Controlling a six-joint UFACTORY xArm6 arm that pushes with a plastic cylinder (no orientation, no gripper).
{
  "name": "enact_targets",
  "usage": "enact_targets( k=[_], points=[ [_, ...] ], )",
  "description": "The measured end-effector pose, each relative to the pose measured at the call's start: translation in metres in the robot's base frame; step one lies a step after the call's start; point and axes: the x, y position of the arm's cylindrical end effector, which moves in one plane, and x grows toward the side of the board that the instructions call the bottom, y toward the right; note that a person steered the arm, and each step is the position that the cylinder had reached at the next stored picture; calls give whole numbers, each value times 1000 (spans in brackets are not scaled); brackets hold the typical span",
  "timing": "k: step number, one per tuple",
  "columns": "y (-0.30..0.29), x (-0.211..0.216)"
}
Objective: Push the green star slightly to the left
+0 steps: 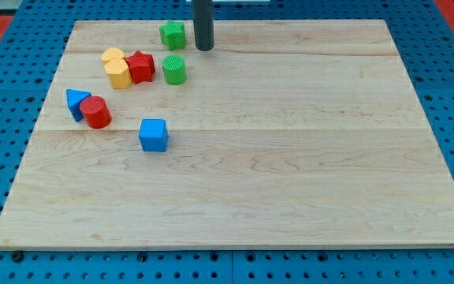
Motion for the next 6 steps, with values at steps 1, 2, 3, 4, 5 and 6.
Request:
enact_targets(
  k=[1,2,3,4,5,6],
  points=[
    [3,0],
    [7,-15],
    [-35,-18],
    [-17,-37],
    [-34,-44],
    [-124,-41]
  ],
)
